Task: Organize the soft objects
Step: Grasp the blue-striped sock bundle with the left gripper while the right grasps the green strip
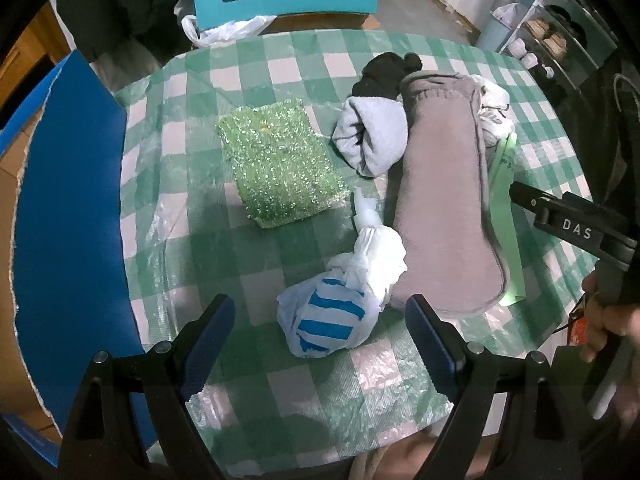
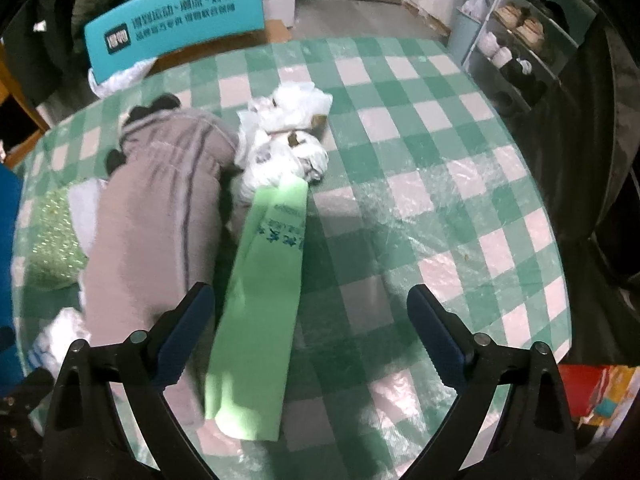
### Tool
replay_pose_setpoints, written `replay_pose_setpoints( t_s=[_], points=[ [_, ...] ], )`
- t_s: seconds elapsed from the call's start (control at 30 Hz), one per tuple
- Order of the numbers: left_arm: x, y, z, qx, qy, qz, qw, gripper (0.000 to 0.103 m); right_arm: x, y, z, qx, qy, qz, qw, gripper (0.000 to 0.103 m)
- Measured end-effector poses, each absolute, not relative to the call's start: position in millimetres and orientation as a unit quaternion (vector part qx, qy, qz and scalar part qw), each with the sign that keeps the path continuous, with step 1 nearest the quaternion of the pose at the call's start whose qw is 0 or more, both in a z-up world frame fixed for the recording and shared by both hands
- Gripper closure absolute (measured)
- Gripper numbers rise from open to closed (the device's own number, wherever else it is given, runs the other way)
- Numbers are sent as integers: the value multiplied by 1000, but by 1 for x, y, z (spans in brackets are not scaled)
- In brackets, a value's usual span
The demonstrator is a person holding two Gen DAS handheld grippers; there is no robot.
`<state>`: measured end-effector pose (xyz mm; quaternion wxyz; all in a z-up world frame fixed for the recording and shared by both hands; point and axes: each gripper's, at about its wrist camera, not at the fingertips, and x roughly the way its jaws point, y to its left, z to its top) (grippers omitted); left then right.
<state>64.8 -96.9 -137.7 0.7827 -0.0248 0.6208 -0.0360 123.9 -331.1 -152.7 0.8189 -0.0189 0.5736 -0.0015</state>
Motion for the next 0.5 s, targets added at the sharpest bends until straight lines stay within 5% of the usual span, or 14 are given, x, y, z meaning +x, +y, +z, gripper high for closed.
replay_pose_setpoints(
  t_s=[0.5],
  points=[
    [68,-99,-147,-27,632,-45,773,15,134,-315,-179,-41,590,8,807,13]
  ],
)
